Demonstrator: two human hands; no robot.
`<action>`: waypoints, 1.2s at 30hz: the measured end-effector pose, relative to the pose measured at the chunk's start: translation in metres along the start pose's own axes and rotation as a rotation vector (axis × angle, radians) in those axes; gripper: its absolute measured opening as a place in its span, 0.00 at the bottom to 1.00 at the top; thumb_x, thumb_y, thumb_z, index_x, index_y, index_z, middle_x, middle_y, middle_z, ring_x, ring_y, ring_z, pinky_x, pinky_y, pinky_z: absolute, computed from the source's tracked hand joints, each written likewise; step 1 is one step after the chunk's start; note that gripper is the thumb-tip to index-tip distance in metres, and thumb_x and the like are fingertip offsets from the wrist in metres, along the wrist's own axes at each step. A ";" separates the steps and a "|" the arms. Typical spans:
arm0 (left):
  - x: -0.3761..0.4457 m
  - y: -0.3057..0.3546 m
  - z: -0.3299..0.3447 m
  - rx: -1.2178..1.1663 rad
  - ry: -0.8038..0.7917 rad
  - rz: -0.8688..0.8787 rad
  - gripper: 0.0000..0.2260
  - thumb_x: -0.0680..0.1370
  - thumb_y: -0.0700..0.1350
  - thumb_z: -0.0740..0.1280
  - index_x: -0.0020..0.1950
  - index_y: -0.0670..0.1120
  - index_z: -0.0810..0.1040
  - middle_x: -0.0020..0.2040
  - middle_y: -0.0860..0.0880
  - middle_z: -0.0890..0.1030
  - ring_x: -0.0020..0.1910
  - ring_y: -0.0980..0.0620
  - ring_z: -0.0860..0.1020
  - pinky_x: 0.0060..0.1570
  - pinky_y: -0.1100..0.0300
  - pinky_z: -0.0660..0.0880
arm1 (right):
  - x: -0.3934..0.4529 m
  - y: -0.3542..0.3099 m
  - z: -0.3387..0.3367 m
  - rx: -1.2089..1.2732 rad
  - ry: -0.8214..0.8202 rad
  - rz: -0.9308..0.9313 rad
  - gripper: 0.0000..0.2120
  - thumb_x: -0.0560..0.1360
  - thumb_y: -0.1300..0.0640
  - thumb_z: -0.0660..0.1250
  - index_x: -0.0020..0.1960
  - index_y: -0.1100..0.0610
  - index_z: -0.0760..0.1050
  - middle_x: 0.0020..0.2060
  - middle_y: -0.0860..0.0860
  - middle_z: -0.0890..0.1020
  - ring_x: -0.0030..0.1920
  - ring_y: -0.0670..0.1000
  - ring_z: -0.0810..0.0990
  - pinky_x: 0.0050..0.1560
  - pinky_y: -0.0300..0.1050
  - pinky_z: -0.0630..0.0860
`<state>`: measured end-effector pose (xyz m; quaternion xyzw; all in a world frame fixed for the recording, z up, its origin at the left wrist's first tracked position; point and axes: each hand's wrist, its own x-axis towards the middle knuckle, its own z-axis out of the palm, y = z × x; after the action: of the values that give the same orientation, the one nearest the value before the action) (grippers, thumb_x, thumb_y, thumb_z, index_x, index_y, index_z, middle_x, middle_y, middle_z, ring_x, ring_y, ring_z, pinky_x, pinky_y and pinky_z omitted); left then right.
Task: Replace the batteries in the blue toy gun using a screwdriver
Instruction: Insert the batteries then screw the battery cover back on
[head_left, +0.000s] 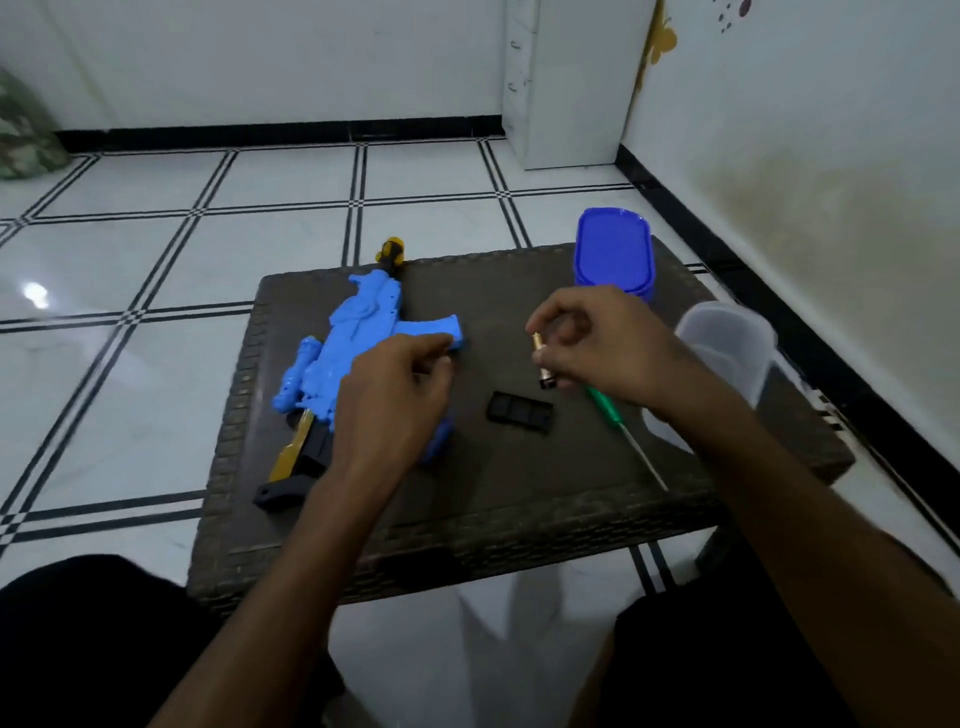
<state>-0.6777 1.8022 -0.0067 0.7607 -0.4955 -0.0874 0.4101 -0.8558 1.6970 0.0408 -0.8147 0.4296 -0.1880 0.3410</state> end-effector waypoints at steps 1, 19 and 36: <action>0.001 -0.011 -0.010 0.029 0.031 -0.021 0.13 0.78 0.45 0.66 0.61 0.52 0.82 0.53 0.55 0.83 0.53 0.57 0.80 0.54 0.64 0.73 | 0.002 -0.005 0.011 0.087 -0.039 -0.002 0.10 0.73 0.64 0.74 0.53 0.55 0.80 0.39 0.55 0.85 0.40 0.51 0.86 0.43 0.51 0.85; 0.001 -0.083 -0.049 0.283 -0.166 -0.157 0.18 0.79 0.51 0.66 0.70 0.58 0.74 0.77 0.53 0.64 0.75 0.50 0.63 0.69 0.53 0.64 | 0.024 -0.048 0.113 -0.047 -0.084 -0.279 0.10 0.70 0.62 0.76 0.46 0.51 0.79 0.36 0.45 0.83 0.36 0.43 0.83 0.41 0.41 0.82; 0.000 -0.083 -0.045 0.284 -0.148 -0.165 0.18 0.80 0.51 0.65 0.70 0.59 0.73 0.77 0.55 0.63 0.76 0.51 0.60 0.70 0.52 0.64 | 0.037 -0.023 0.115 -0.432 -0.280 -0.745 0.12 0.74 0.58 0.65 0.50 0.56 0.86 0.48 0.52 0.82 0.45 0.54 0.80 0.46 0.48 0.76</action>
<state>-0.5962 1.8410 -0.0365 0.8404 -0.4678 -0.1055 0.2523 -0.7527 1.7206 -0.0228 -0.9838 0.0862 -0.0918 0.1274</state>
